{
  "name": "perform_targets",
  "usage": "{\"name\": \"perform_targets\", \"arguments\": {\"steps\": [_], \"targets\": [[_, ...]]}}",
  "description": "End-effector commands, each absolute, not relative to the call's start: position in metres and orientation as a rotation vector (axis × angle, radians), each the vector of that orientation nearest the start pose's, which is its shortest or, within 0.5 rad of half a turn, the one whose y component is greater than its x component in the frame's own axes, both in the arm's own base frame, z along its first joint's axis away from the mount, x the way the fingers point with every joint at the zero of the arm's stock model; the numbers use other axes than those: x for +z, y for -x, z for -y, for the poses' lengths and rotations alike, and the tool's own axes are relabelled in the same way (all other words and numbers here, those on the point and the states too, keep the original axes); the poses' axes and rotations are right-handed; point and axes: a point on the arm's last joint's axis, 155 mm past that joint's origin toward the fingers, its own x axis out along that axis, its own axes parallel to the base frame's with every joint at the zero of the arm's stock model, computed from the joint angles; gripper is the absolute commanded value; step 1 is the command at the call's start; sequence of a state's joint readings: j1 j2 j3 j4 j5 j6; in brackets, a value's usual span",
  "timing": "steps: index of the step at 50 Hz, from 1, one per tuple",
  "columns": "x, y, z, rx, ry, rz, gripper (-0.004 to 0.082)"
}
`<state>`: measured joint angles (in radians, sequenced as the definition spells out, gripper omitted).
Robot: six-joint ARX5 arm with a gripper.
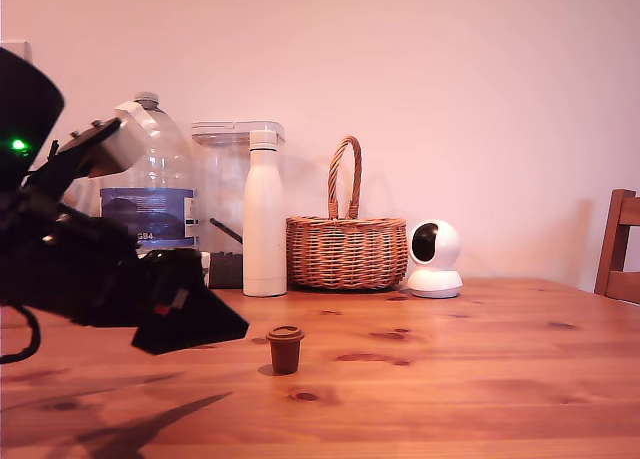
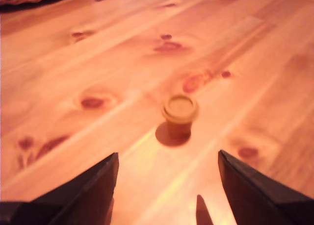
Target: Pick up the coffee capsules from the table one by one and drop them inside the nearest coffee cup
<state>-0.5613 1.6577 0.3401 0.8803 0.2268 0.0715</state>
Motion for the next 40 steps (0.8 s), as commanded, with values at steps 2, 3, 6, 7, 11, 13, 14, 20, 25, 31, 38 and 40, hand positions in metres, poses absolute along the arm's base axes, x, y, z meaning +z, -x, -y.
{"name": "perform_targets", "arguments": {"steps": [2,3,6,7,11,13,14,20,25,31,38,40], "targets": [[0.037,-0.305,0.243,-0.799,-0.151,-0.416,0.0586],[0.037,-0.305,0.244,-0.799,-0.152,-0.417,0.0586],[0.035,-0.306,0.246,-0.802,-0.154,-0.422,0.0586],[0.034,-0.307,0.247,-0.803,-0.154,-0.425,0.0586],[0.029,-0.309,0.250,-0.805,-0.158,-0.435,0.0586],[0.028,-0.310,0.253,-0.807,-0.160,-0.437,0.0586],[0.028,-0.310,0.254,-0.808,-0.161,-0.437,0.0586],[0.028,-0.314,0.262,-0.821,-0.163,-0.431,0.0586],[0.026,-0.317,0.270,-0.831,-0.166,-0.435,0.0586],[0.019,-0.320,0.280,-0.845,-0.173,-0.454,0.0586],[0.011,-0.325,0.288,-0.852,-0.179,-0.472,0.0586],[0.009,-0.326,0.290,-0.854,-0.181,-0.479,0.0586]]}}
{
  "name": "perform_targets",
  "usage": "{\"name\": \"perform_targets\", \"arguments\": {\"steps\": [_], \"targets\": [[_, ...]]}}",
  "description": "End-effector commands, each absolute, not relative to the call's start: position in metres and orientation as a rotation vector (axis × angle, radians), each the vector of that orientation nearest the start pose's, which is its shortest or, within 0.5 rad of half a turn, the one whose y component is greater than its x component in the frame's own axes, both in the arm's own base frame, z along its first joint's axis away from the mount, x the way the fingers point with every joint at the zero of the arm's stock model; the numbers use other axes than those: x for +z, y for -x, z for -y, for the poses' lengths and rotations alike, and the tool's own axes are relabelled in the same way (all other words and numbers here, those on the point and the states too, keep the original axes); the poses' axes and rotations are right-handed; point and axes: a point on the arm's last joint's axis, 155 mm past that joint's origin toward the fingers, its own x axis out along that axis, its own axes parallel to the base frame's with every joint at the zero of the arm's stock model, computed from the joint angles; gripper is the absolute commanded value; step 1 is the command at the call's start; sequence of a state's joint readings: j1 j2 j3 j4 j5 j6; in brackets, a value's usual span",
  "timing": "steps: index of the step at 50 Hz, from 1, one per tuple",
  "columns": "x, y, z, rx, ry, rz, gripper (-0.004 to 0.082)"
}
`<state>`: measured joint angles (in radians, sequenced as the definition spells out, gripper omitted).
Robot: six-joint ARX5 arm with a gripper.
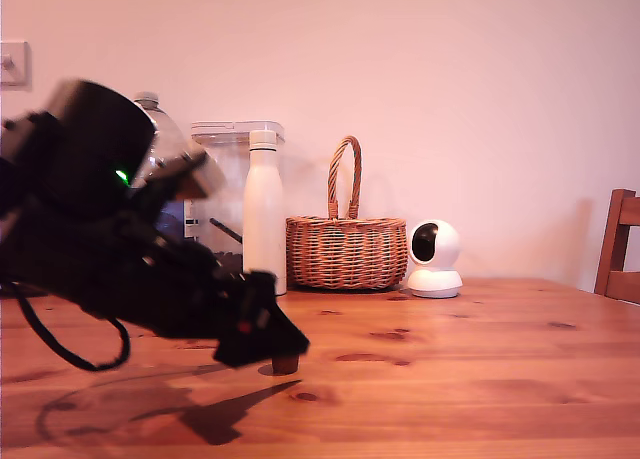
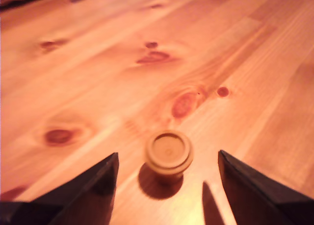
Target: Pick up the coffee capsules from the table one by one and drop them inside the nearest coffee cup
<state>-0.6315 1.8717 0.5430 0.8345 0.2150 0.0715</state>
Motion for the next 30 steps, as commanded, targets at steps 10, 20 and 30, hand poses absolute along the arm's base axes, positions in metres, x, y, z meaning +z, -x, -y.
{"name": "perform_targets", "arguments": {"steps": [10,20,30], "targets": [[0.005,-0.329,0.297,-0.857,-0.176,-0.500,0.0586],[0.000,-0.330,0.299,-0.856,-0.169,-0.528,0.0573],[-0.007,-0.326,0.296,-0.854,-0.176,-0.562,0.0391]]}}
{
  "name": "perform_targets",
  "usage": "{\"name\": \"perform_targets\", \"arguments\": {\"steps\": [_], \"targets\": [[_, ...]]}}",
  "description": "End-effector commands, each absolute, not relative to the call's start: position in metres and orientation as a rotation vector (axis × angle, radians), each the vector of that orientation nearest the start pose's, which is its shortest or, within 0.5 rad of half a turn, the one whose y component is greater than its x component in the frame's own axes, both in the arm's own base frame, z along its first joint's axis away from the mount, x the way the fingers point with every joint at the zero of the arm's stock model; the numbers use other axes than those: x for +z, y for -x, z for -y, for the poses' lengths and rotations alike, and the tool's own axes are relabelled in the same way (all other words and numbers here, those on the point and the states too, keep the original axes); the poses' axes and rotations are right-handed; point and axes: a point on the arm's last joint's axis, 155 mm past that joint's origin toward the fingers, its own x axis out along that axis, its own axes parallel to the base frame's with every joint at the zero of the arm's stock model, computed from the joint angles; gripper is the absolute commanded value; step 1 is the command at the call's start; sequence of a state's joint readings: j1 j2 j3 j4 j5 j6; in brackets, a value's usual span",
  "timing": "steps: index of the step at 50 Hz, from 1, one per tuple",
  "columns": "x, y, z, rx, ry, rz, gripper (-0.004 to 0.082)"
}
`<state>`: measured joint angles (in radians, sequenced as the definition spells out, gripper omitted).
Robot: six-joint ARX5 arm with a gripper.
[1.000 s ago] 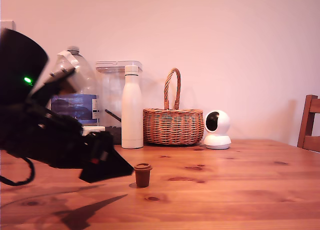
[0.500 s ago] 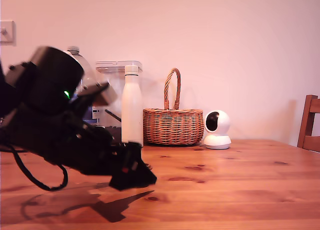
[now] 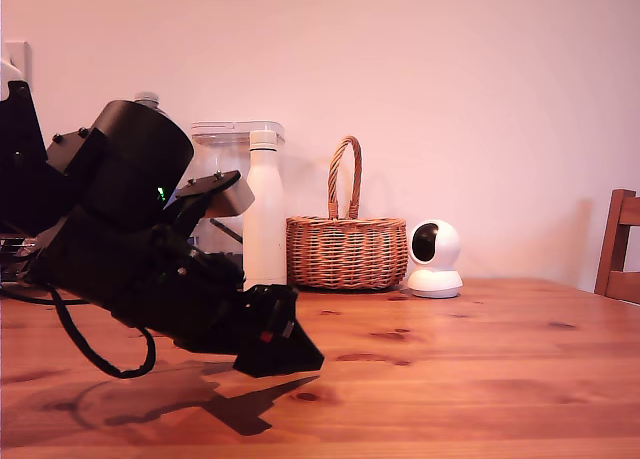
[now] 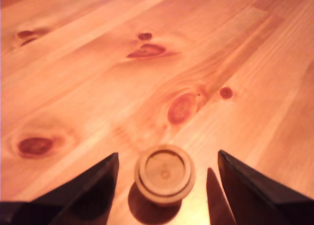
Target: Pick up the coffee capsules from the table one by one and drop them inside the nearest coffee cup
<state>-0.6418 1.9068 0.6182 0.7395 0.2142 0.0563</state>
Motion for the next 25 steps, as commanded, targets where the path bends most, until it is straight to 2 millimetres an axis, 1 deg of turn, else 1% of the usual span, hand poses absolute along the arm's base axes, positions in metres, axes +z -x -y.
{"name": "perform_targets", "arguments": {"steps": [1,9,12,19,25], "targets": [[-0.0075,-0.3265,0.2963,-0.854,-0.177,-0.562,0.0375],[-0.0076,-0.3263,0.2963,-0.855,-0.177,-0.563,0.0248],[-0.0075,-0.3266,0.2961,-0.854,-0.177,-0.562,0.0217],[-0.0073,-0.3267,0.2962,-0.854,-0.177,-0.561,0.0177],[-0.0060,-0.3269,0.2965,-0.854,-0.175,-0.558,0.0174]]}}
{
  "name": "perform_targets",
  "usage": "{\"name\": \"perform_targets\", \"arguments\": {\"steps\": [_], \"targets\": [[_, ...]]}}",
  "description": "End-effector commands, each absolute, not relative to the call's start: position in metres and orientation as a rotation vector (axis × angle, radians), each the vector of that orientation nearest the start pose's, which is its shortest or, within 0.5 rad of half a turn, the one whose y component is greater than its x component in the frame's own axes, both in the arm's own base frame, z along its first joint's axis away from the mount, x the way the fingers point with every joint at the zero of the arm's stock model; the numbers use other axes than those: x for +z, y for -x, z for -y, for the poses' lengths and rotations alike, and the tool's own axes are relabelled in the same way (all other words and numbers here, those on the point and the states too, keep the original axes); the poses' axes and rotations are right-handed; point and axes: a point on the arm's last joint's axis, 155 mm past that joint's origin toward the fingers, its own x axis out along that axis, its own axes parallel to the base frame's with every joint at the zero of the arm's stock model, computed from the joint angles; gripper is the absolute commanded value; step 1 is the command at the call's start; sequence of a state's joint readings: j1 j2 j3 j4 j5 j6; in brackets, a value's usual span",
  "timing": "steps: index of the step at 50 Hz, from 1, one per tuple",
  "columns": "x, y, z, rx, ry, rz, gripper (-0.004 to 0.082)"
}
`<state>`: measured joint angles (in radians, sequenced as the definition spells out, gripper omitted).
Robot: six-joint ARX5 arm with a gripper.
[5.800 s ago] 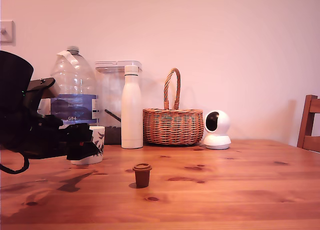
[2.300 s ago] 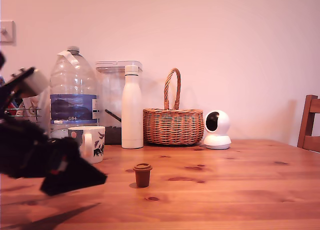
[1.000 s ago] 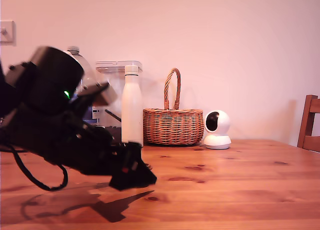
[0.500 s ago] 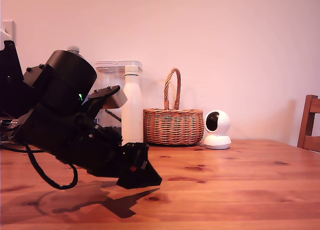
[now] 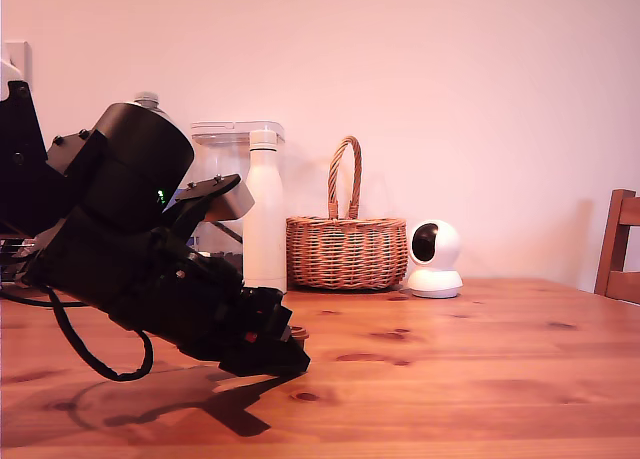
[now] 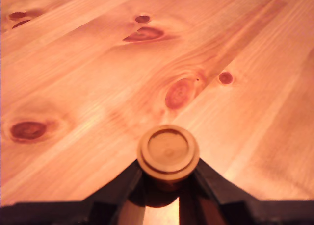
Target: Pick up the coffee capsules from the table one by one and drop them inside the nearest coffee cup
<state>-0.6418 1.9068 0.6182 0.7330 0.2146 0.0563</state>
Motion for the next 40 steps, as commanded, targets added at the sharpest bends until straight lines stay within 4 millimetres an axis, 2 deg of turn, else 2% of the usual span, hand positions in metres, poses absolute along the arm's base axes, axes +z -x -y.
{"name": "perform_targets", "arguments": {"steps": [1,15,23,40], "targets": [[-0.005,-0.327,0.297,-0.854,-0.175,-0.556,0.0173],[0.014,-0.323,0.295,-0.857,-0.173,-0.562,0.0157],[0.033,-0.326,0.292,-0.846,-0.168,-0.534,0.0157],[0.065,-0.335,0.274,-0.730,-0.165,-0.504,0.0157]]}}
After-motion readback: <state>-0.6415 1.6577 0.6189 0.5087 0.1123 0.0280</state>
